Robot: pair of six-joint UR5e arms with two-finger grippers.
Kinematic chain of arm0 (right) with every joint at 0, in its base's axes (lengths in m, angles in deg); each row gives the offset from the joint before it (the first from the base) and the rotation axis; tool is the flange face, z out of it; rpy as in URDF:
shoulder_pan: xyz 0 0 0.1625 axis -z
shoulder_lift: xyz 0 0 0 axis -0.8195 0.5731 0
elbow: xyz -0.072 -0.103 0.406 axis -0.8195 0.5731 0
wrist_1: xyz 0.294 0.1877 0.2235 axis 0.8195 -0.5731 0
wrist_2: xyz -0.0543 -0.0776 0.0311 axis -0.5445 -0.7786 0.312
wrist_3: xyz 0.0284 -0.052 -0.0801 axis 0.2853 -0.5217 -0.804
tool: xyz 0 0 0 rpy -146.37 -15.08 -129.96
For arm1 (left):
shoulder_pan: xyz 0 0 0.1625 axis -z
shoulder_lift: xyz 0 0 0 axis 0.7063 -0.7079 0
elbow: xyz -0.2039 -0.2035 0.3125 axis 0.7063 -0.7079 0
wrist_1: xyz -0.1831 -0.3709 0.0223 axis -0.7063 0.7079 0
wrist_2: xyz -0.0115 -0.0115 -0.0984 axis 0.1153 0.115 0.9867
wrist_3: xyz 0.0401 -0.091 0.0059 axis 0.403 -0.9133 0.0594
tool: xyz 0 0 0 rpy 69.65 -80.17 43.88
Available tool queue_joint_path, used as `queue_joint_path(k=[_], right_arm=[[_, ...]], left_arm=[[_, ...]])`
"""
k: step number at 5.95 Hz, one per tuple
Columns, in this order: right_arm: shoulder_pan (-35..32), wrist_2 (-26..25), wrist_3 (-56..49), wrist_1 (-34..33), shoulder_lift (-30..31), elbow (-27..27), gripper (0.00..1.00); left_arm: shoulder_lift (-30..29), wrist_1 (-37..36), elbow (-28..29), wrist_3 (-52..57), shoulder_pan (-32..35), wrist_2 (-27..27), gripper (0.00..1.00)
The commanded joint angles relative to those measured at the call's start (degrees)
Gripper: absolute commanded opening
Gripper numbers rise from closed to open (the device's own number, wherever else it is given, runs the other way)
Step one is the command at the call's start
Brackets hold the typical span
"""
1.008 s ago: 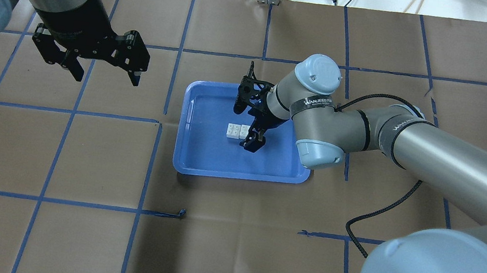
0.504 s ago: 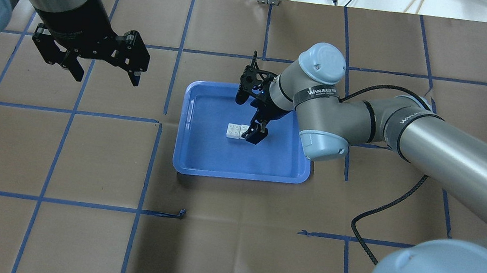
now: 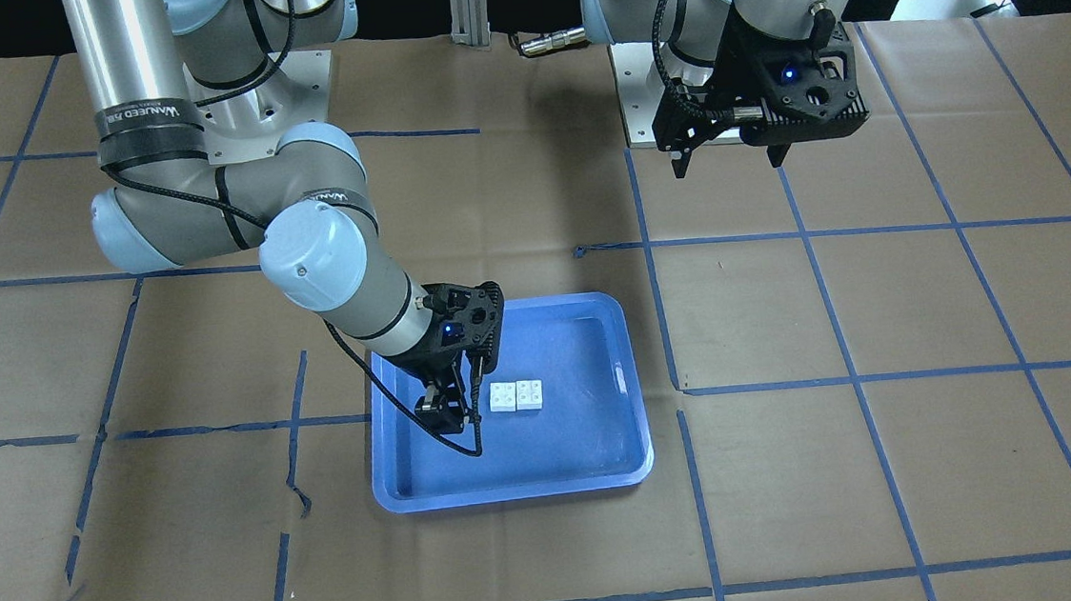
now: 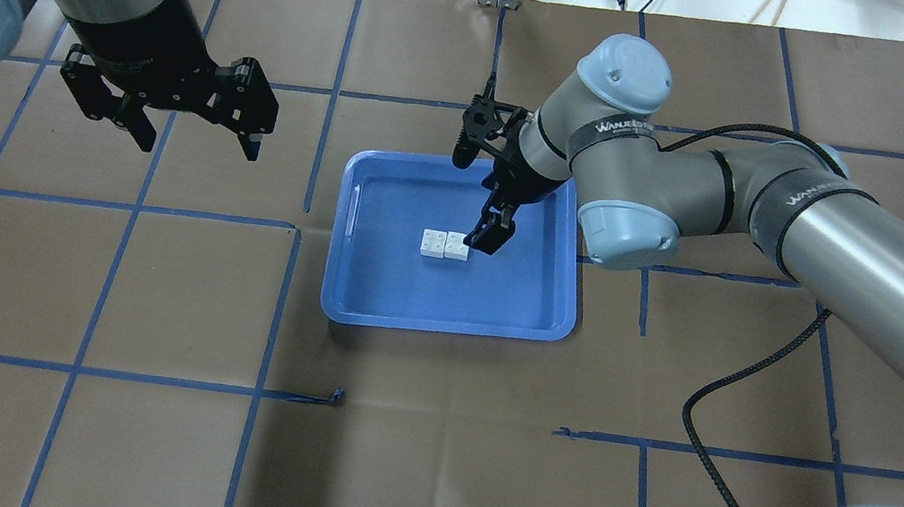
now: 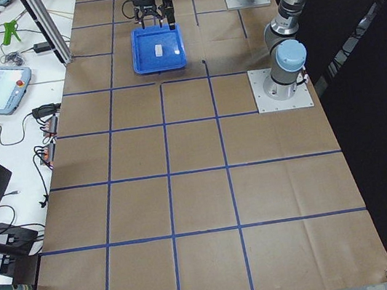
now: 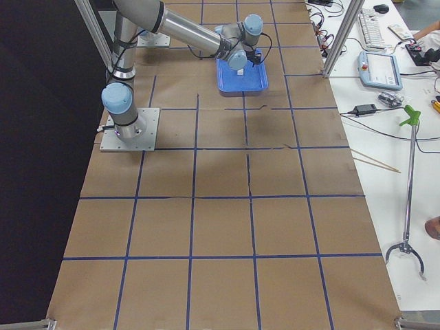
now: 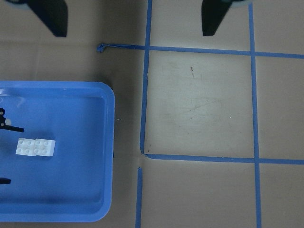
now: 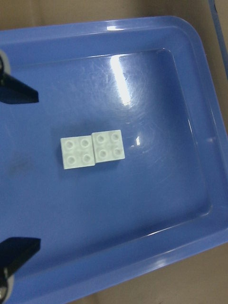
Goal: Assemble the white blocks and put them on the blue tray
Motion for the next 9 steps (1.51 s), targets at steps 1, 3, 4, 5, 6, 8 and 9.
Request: queue_joint_path(k=[1, 3, 4, 5, 6, 8, 9], right_arm=[[3.10, -5.26, 5.69, 8.62, 6.12, 0.26, 1.00], [4.60, -11.25, 19.31, 8.91, 9.74, 0.52, 1.00], [5.74, -13.71, 31.12, 9.17, 12.19, 0.87, 1.00], [6.79, -14.43, 39.85, 14.22, 13.61, 3.14, 1.00], [7.50, -19.75, 49.77, 21.14, 14.67, 7.43, 1.00], [7.86, -22.44, 70.62, 36.18, 14.94, 17.80, 1.00], [8.47, -22.35, 72.26, 37.55, 15.55, 18.62, 1.00]], left_arm=[[0.09, 0.02, -0.01, 0.00, 0.00, -0.04, 0.99], [0.09, 0.11, -0.09, 0.00, -0.09, -0.04, 0.99], [0.09, 0.11, -0.09, 0.00, 0.00, -0.04, 0.99], [0.09, 0.11, -0.09, 0.00, 0.00, -0.04, 0.99], [0.09, 0.11, -0.09, 0.00, -0.09, -0.04, 0.99], [0.09, 0.11, -0.09, 0.00, -0.09, -0.04, 0.99], [0.09, 0.11, -0.09, 0.00, -0.09, -0.04, 0.99]])
